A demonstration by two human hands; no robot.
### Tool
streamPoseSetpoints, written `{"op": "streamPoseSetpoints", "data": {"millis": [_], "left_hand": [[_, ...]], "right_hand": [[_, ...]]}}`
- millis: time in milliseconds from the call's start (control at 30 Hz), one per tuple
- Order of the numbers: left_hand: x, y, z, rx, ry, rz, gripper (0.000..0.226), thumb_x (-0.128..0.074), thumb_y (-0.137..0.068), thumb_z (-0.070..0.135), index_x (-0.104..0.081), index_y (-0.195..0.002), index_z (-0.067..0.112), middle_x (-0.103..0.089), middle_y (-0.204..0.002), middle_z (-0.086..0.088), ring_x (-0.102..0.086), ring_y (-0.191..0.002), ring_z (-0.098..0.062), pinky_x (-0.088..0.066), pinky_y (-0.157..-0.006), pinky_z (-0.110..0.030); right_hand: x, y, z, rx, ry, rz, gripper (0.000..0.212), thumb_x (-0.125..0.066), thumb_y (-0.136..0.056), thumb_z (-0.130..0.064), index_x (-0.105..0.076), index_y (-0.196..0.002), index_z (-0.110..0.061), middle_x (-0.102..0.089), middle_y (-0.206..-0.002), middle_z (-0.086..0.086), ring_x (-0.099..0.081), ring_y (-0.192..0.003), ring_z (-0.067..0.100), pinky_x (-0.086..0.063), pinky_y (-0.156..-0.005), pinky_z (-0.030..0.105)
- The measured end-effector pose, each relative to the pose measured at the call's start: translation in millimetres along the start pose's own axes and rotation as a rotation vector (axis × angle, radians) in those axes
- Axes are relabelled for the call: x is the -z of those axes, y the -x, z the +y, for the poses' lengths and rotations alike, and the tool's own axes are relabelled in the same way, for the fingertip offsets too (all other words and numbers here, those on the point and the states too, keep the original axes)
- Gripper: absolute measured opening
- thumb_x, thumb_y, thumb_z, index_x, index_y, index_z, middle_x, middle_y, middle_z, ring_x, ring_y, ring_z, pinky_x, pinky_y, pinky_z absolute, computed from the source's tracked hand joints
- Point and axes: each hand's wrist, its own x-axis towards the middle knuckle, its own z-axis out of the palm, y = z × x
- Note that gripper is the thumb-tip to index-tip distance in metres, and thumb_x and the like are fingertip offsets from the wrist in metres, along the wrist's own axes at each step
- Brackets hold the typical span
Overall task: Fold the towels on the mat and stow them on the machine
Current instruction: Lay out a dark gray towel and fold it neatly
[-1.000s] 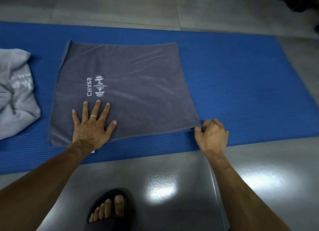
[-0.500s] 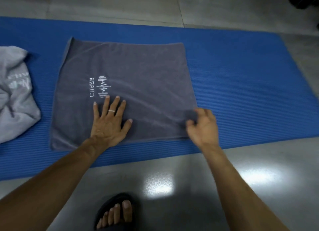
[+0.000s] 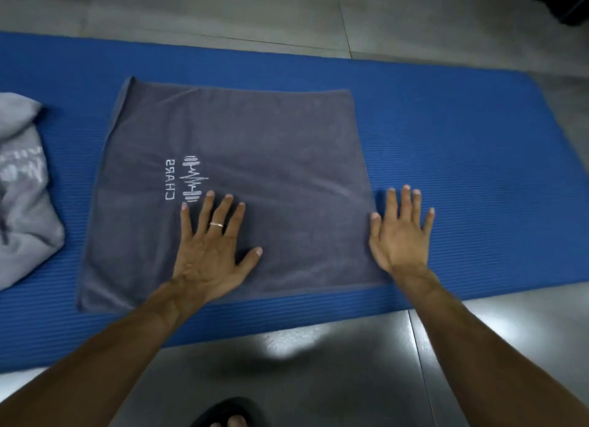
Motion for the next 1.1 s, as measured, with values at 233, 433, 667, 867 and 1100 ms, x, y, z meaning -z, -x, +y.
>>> {"op": "streamPoseSetpoints", "data": {"millis": [233, 433, 667, 867, 1100], "left_hand": [[6, -100, 23, -0.031, 0.046, 0.016, 0.076, -0.020, -0.090, 0.056, -0.027, -0.151, 0.010, -0.026, -0.158, -0.008, -0.013, -0.148, -0.032, -0.003, -0.117, -0.059], [0, -109, 23, -0.021, -0.025, -0.007, 0.083, -0.018, -0.088, 0.062, -0.010, -0.154, 0.013, -0.009, -0.162, -0.006, 0.001, -0.149, -0.032, 0.003, -0.117, -0.059], [4, -110, 23, -0.047, 0.035, -0.037, 0.082, -0.031, -0.086, 0.060, -0.028, -0.151, 0.011, -0.025, -0.158, -0.010, -0.011, -0.147, -0.035, -0.008, -0.115, -0.062], [5, -110, 22, -0.017, 0.017, -0.042, 0.081, -0.033, -0.086, 0.061, -0.030, -0.150, 0.013, -0.027, -0.157, -0.008, -0.015, -0.148, -0.031, -0.011, -0.116, -0.059], [4, -110, 44, 0.104, 0.008, 0.034, 0.080, -0.034, -0.085, 0.058, -0.037, -0.147, 0.008, -0.034, -0.154, -0.011, -0.022, -0.145, -0.034, -0.016, -0.113, -0.063]], "right_hand": [[-6, -54, -91, 0.548, -0.041, -0.090, 0.064, -0.015, -0.095, -0.052, -0.020, -0.154, -0.027, -0.009, -0.163, -0.001, -0.006, -0.151, 0.020, -0.006, -0.120, 0.051], [6, -107, -38, 0.168, 0.060, -0.015, 0.064, -0.016, -0.098, -0.048, -0.017, -0.155, -0.019, -0.008, -0.163, 0.007, -0.002, -0.150, 0.029, -0.003, -0.119, 0.056], [16, -192, -78, 0.872, 0.223, -0.185, 0.071, -0.009, -0.095, -0.063, -0.011, -0.155, -0.026, -0.005, -0.164, 0.004, -0.005, -0.150, 0.026, -0.011, -0.119, 0.055], [32, -225, -64, 0.670, 0.118, -0.078, 0.065, -0.014, -0.099, -0.050, -0.011, -0.156, -0.020, -0.003, -0.164, 0.007, 0.000, -0.150, 0.027, -0.003, -0.120, 0.053], [32, -289, -16, 0.427, 0.095, -0.217, 0.060, -0.011, -0.101, -0.053, 0.004, -0.155, -0.030, 0.012, -0.163, -0.005, 0.004, -0.151, 0.021, 0.001, -0.119, 0.056]]}}
